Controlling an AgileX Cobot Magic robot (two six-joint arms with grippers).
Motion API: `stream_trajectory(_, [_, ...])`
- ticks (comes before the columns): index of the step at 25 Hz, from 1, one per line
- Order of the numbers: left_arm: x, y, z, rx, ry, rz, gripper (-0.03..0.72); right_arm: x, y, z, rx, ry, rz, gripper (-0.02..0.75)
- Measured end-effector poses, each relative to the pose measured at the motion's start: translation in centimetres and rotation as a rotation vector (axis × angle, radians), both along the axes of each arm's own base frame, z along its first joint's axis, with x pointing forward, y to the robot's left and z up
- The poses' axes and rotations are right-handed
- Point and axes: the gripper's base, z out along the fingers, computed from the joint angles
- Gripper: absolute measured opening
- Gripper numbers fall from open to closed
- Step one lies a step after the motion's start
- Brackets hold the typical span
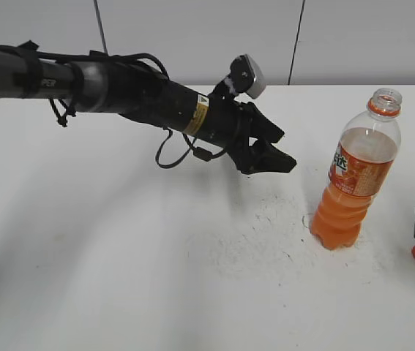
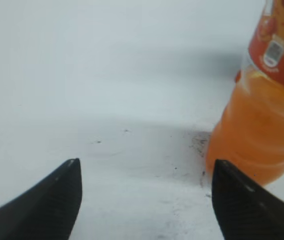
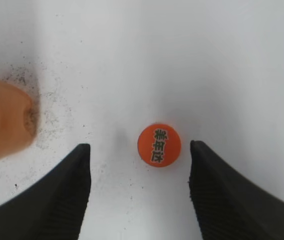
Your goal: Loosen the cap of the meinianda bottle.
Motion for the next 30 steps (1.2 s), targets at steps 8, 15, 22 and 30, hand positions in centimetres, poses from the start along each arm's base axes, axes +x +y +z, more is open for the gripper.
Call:
stream_trajectory(8, [1.7,4.2,1.6,0.134,-0.115,0.319,0.613,-1.5,0.3,2.3,0.006,-0.006,0.038,0.459])
stream_trajectory(15, [1.0,8.4,2.4,0.317,-0.231,0.64,0.603,-3.4,0.6,4.1,0.021,0.016,0.076,0.459])
stream_trajectory(22, [-2.1,13.0,4.4,0.425,-0.185,1.085,0.603,-5.6,1.0,7.0,0.036,0.058,0.146,0.459])
stream_trajectory(30, [-8.5,14.4,10.6,0.585,-0.023,1.245,0.594,-6.4,1.6,11.7,0.076,0.05,0.189,0.459])
